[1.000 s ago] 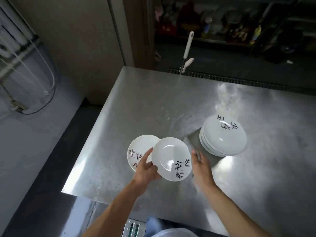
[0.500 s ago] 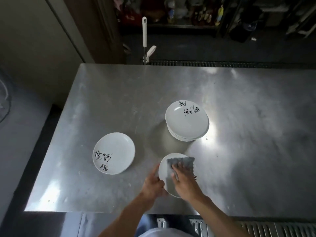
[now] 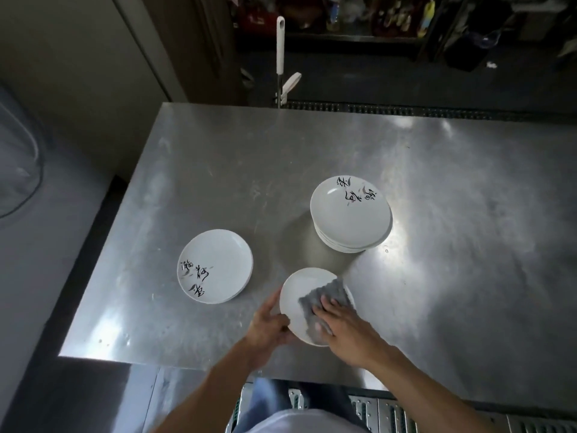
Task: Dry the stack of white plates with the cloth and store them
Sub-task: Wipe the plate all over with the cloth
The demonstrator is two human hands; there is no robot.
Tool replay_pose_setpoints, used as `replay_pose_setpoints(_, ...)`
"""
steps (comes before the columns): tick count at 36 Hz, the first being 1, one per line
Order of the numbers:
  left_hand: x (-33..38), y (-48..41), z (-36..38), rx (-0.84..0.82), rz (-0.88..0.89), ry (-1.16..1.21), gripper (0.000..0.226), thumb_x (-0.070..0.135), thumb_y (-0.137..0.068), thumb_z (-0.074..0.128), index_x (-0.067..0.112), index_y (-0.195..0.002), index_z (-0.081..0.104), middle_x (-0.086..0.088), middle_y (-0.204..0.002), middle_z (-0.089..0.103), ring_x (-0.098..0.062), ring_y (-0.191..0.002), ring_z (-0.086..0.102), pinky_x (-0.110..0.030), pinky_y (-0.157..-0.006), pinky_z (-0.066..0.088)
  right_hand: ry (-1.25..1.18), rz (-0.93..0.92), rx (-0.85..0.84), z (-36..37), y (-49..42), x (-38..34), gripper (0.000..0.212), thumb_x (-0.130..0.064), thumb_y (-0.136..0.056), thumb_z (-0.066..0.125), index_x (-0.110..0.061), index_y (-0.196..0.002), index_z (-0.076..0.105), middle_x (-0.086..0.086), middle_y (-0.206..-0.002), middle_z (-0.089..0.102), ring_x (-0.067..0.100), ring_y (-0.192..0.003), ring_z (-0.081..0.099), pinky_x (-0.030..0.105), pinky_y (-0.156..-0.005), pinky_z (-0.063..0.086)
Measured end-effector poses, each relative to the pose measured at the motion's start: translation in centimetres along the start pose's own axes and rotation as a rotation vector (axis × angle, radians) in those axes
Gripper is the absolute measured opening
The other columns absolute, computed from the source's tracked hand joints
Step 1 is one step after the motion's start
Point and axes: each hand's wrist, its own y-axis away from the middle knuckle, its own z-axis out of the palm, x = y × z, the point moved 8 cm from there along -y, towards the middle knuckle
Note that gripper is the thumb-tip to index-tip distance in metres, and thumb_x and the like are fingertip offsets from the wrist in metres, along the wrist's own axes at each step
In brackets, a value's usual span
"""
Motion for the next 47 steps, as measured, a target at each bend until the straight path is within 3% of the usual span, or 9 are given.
replay_pose_setpoints(5,-0.5,0.0,-0.1,0.001,0.021,-0.026,0.071,-0.017,-0.090,0.044,0.036,-0.134,0.056,-0.014,-0.101,0.076,-0.031,-0.085,0.072,-0.056,-0.085,0.060,-0.096,0.136,-0.062,-0.2,-3.1,-1.0,0.060,-0.047,-0.108,0.021,-0.018,-0.160,0.017,0.006,-0.169,0.003,0.019,-0.156,0.000,0.043,-0.126,-0.001)
replay_pose_setpoints(11,-0.2,-0.2,-0.9,-0.013,0.044,-0.017,0.068,-0.015,-0.090,0.055,0.041,-0.127,0.058,-0.012,-0.096,0.077,-0.025,-0.082,0.074,-0.049,-0.079,0.063,-0.183,-0.076,-0.025,0.0,-2.1,-4.4,0.053,-0.043,-0.108,0.032,-0.022,-0.156,0.033,-0.002,-0.168,0.015,0.014,-0.155,0.007,0.031,-0.126,-0.002)
replay_pose_setpoints(16,-0.2,0.0,-1.3,0.009,0.013,0.029,0.071,-0.014,-0.089,0.057,0.033,-0.141,0.051,-0.024,-0.111,0.074,-0.037,-0.091,0.074,-0.057,-0.087,0.060,-0.246,-0.295,0.061,-0.5,0.6,-4.3,0.043,-0.045,-0.106,0.035,-0.030,-0.141,0.054,-0.006,-0.153,0.044,-0.023,-0.139,0.007,0.017,-0.123,0.001)
replay_pose_setpoints(24,-1.5,0.8,-0.5,0.000,-0.018,-0.054,0.072,-0.004,-0.088,0.053,0.048,-0.138,0.051,-0.012,-0.115,0.071,-0.035,-0.093,0.075,-0.053,-0.076,0.063,-0.401,0.174,0.059,-1.3,-1.2,-0.3,0.053,-0.043,-0.108,0.030,-0.024,-0.158,0.030,-0.008,-0.167,0.014,0.010,-0.155,0.004,0.032,-0.126,0.006)
replay_pose_setpoints(29,-0.9,0.9,1.0,-0.129,-0.027,-0.136,0.046,0.034,-0.082,0.062,0.041,-0.127,0.059,-0.009,-0.109,0.077,-0.034,-0.096,0.075,-0.052,-0.081,0.062,-0.605,0.006,-0.016,0.2,-2.1,-4.9,0.047,-0.039,-0.108,0.038,-0.030,-0.153,0.039,-0.011,-0.165,0.020,0.005,-0.153,0.009,0.034,-0.127,0.012)
replay_pose_setpoints(35,-1.6,0.1,-0.4,-0.036,-0.006,-0.180,0.054,0.006,-0.095,0.044,0.050,-0.124,0.060,-0.002,-0.102,0.078,-0.027,-0.086,0.077,-0.046,-0.070,0.063,-0.355,0.042,0.092,-0.3,-3.3,-3.0,0.050,-0.041,-0.108,0.027,-0.028,-0.157,0.029,-0.012,-0.163,0.019,0.001,-0.152,0.001,0.037,-0.127,-0.001)
replay_pose_setpoints(38,-1.0,0.3,-0.5,-0.008,0.007,-0.195,0.037,0.009,-0.103,0.046,0.033,-0.125,0.062,-0.009,-0.107,0.076,-0.032,-0.093,0.076,-0.059,-0.078,0.062,-0.408,-0.117,0.046,0.6,-2.7,-5.1,0.049,-0.049,-0.105,0.032,-0.030,-0.147,0.048,-0.023,-0.156,0.027,-0.006,-0.149,0.009,0.028,-0.125,0.009)
replay_pose_setpoints(41,-1.0,0.2,-0.6,-0.023,0.008,-0.249,0.053,0.001,-0.098,0.043,0.043,-0.125,0.061,-0.011,-0.108,0.076,-0.039,-0.096,0.074,-0.056,-0.076,0.063,-0.403,0.059,0.069,-0.2,-3.0,-3.4,0.045,-0.038,-0.108,0.037,-0.025,-0.150,0.045,-0.007,-0.164,0.025,0.010,-0.153,0.014,0.033,-0.125,0.017)
replay_pose_setpoints(47,0.0,-0.1,-2.2,0.070,0.062,-0.221,0.030,-0.001,-0.095,0.055,0.022,-0.112,0.064,-0.015,-0.104,0.074,-0.035,-0.090,0.076,-0.066,-0.071,0.060,-0.457,-0.106,-0.135,0.6,-2.1,-6.0,0.048,-0.049,-0.106,0.036,-0.035,-0.152,0.041,-0.019,-0.162,0.026,-0.009,-0.148,0.012,0.023,-0.124,0.013)
